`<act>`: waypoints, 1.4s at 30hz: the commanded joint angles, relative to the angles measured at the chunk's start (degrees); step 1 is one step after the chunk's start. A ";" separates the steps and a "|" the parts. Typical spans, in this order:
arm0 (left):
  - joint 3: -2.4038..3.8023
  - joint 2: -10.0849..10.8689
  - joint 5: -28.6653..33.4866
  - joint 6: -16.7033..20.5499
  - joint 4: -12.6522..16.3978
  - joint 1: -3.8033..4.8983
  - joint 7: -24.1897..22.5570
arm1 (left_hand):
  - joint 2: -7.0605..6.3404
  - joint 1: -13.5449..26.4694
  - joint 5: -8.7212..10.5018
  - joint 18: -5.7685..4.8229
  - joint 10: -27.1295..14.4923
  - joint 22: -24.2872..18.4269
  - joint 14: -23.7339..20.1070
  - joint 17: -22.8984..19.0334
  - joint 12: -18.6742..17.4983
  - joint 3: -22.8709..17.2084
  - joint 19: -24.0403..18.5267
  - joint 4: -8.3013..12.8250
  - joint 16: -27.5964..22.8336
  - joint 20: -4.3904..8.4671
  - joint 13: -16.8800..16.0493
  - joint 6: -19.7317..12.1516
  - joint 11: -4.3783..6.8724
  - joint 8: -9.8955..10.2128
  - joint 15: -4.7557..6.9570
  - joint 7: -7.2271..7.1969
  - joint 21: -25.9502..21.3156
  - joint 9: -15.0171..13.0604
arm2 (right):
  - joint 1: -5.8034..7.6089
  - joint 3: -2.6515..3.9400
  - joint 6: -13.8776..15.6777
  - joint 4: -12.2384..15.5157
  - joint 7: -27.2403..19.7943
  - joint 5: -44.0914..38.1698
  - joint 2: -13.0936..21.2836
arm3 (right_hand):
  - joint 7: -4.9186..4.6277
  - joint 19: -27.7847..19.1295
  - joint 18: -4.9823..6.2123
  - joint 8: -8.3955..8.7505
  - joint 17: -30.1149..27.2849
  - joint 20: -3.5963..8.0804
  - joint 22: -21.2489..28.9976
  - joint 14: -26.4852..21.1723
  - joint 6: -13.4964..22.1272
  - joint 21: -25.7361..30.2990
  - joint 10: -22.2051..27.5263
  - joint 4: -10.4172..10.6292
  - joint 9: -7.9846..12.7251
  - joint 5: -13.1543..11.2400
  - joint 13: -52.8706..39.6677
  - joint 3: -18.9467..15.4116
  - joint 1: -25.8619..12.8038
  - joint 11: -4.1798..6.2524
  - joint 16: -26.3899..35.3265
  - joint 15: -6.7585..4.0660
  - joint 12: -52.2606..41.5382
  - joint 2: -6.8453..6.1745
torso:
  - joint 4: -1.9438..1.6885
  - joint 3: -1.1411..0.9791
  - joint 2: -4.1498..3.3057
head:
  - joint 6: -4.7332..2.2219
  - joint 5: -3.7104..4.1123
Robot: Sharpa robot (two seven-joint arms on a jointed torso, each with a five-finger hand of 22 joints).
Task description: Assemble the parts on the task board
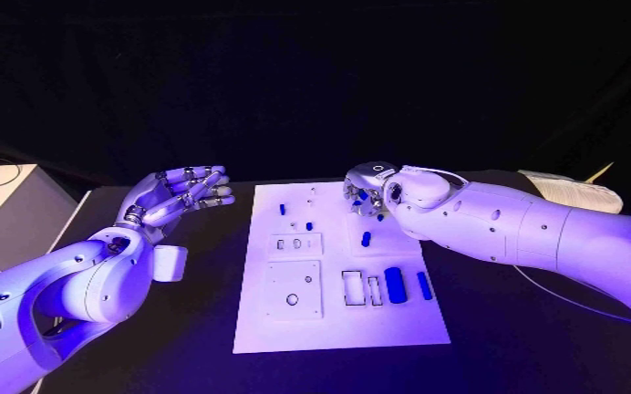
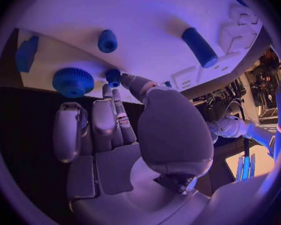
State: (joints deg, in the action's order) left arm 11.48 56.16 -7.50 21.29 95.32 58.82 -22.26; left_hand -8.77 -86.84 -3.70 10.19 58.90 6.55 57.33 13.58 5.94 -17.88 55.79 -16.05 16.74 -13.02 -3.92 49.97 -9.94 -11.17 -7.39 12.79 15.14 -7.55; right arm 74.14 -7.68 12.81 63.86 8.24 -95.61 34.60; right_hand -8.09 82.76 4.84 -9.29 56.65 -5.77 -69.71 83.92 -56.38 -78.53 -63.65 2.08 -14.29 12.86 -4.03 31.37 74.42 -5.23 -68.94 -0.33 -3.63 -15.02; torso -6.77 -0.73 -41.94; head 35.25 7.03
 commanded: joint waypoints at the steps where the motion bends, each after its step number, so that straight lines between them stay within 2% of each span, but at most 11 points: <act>1: 0.06 -0.02 -0.21 -1.05 0.06 0.02 -0.18 | -0.55 0.07 0.38 0.24 -0.07 -0.08 -0.34 0.05 -0.33 -0.38 0.06 0.03 0.28 -0.17 0.06 -0.24 -0.48 0.37 -0.15 0.98 0.27 0.05 | -0.07 -0.01 0.79 0.23 0.70 -1.47 0.25 | 0.08 -0.34 -0.58 0.09 0.12 -0.14 -0.09 0.22 0.15 -0.04 0.29 0.01 -0.11 -0.11 0.01 -0.47 0.26 0.03 -0.29 0.48 0.06 -0.33 | -0.14 0.06 -0.08 | -0.01 0.15; 13: 0.06 0.14 -0.20 -1.01 -0.04 0.02 -0.07 | -0.57 0.10 0.39 0.23 -0.11 -0.11 -0.44 0.09 -0.41 -0.40 0.01 0.02 0.25 -0.20 0.07 -0.28 -0.51 0.40 -0.19 1.00 0.24 0.07 | -0.09 -0.01 0.17 1.97 0.66 -1.42 1.37 | 0.10 -0.36 -0.57 -0.04 0.06 -0.13 -0.09 0.19 -0.07 -0.03 -0.02 0.09 -0.23 0.12 -0.11 -0.66 0.33 0.09 -0.34 0.44 -0.11 -0.14 | -0.21 0.09 -0.20 | -0.08 0.21; 18: 0.06 0.17 -0.20 -1.03 -0.06 0.02 -0.05 | -0.57 0.10 0.39 0.23 -0.11 -0.11 -0.44 0.09 -0.41 -0.40 0.01 0.02 0.25 -0.20 0.07 -0.28 -0.51 0.40 -0.19 1.00 0.24 0.07 | -0.09 -0.01 0.07 2.39 0.75 -1.35 1.68 | 0.10 -0.42 -0.54 -0.03 -0.11 -0.12 0.02 0.14 -0.06 0.04 -0.15 0.17 -0.27 0.11 -0.16 -0.83 0.24 0.11 -0.26 0.43 -0.14 -0.20 | -0.35 0.13 -0.22 | -0.02 0.35; 30: 0.06 0.08 -0.20 -1.07 -0.34 0.00 -0.01 | -0.57 0.10 0.39 0.23 -0.11 -0.11 -0.44 0.09 -0.41 -0.40 0.01 0.02 0.25 -0.20 0.07 -0.28 -0.51 0.40 -0.19 1.00 0.24 0.07 | -0.10 0.00 0.14 2.77 1.69 -1.67 2.44 | 0.13 -0.38 -0.57 -0.01 -0.02 -0.11 -0.13 0.14 -0.01 -0.04 -0.24 0.24 -0.29 0.09 -0.20 -0.97 0.19 0.13 -0.35 0.42 -0.16 -0.20 | -0.41 0.15 -0.38 | -0.08 0.62; 42: 0.05 0.03 -0.19 -1.09 -0.43 -0.01 -0.01 | -0.60 0.08 0.39 0.24 -0.12 -0.17 -0.65 0.25 -0.62 -0.48 -0.06 0.06 0.24 -0.24 0.06 -0.32 -0.54 0.47 -0.23 1.02 0.20 0.09 | -0.10 0.01 -0.84 2.67 1.76 -1.71 2.67 | 0.22 -0.43 -0.54 -0.08 -0.07 -0.09 -0.05 0.11 -0.14 0.02 -0.53 0.36 -0.38 0.07 -0.29 -1.02 0.25 0.19 -0.37 0.38 -0.24 0.04 | -0.52 0.18 -0.39 | 0.16 0.69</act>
State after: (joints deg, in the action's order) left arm 11.48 56.29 -7.52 21.15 94.81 58.80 -21.95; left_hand -8.77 -86.84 -3.70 10.19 58.68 6.43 57.12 13.79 5.70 -18.04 55.79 -15.88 16.74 -13.02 -3.92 49.97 -10.15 -10.95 -7.60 12.79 15.14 -7.51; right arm 74.14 -7.62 13.28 66.47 9.86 -96.50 37.23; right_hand -8.09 82.77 4.84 -9.29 56.59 -5.76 -69.79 83.92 -56.38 -78.53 -63.88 2.39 -14.62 12.86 -4.27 30.74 74.43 -5.00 -69.12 -0.33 -3.63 -15.01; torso -7.28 -0.56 -42.31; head 35.37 7.71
